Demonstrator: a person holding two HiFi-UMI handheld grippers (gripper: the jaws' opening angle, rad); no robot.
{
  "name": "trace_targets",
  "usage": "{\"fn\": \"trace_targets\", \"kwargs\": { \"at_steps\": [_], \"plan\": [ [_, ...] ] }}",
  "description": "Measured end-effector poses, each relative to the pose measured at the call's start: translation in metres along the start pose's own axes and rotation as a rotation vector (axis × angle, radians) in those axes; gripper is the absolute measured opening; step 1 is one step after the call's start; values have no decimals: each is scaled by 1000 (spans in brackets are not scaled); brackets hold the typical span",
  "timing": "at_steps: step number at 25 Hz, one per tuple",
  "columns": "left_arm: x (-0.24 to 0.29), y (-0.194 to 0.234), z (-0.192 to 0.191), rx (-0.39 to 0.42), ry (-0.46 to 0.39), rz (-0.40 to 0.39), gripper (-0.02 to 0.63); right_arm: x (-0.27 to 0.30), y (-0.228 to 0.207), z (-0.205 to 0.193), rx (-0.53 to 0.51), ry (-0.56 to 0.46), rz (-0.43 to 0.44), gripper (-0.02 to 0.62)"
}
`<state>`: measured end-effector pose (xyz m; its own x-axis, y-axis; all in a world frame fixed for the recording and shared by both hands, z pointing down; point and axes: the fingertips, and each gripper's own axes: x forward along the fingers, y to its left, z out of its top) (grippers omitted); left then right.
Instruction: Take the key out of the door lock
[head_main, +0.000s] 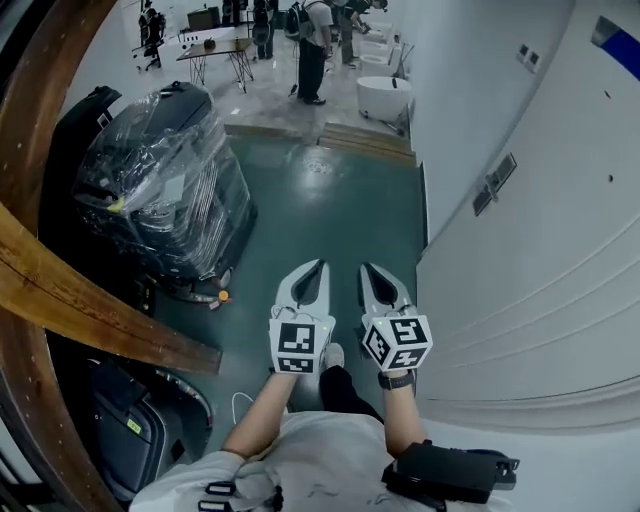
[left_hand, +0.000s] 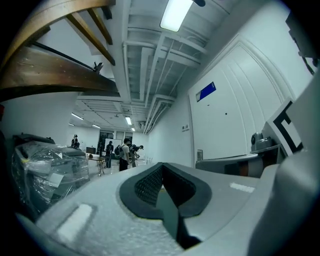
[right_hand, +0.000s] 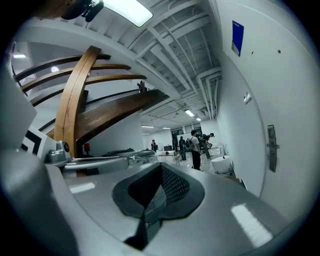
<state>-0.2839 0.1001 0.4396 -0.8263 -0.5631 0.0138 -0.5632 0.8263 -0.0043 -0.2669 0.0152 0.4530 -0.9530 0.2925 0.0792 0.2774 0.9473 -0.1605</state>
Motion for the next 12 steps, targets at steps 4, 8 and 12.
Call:
{"fn": "trace_targets", "kwargs": {
  "at_steps": [4, 8, 12],
  "plan": [
    [83, 16, 13, 1, -10, -9, 0, 67, -48, 36, -34, -45, 9, 3],
    [163, 30, 47, 27, -50, 4, 0, 125, -96, 86, -55, -103, 22, 3],
    [214, 29, 56, 33, -52, 13, 0, 158, -139, 106, -30, -117, 37, 4]
  ]
}}
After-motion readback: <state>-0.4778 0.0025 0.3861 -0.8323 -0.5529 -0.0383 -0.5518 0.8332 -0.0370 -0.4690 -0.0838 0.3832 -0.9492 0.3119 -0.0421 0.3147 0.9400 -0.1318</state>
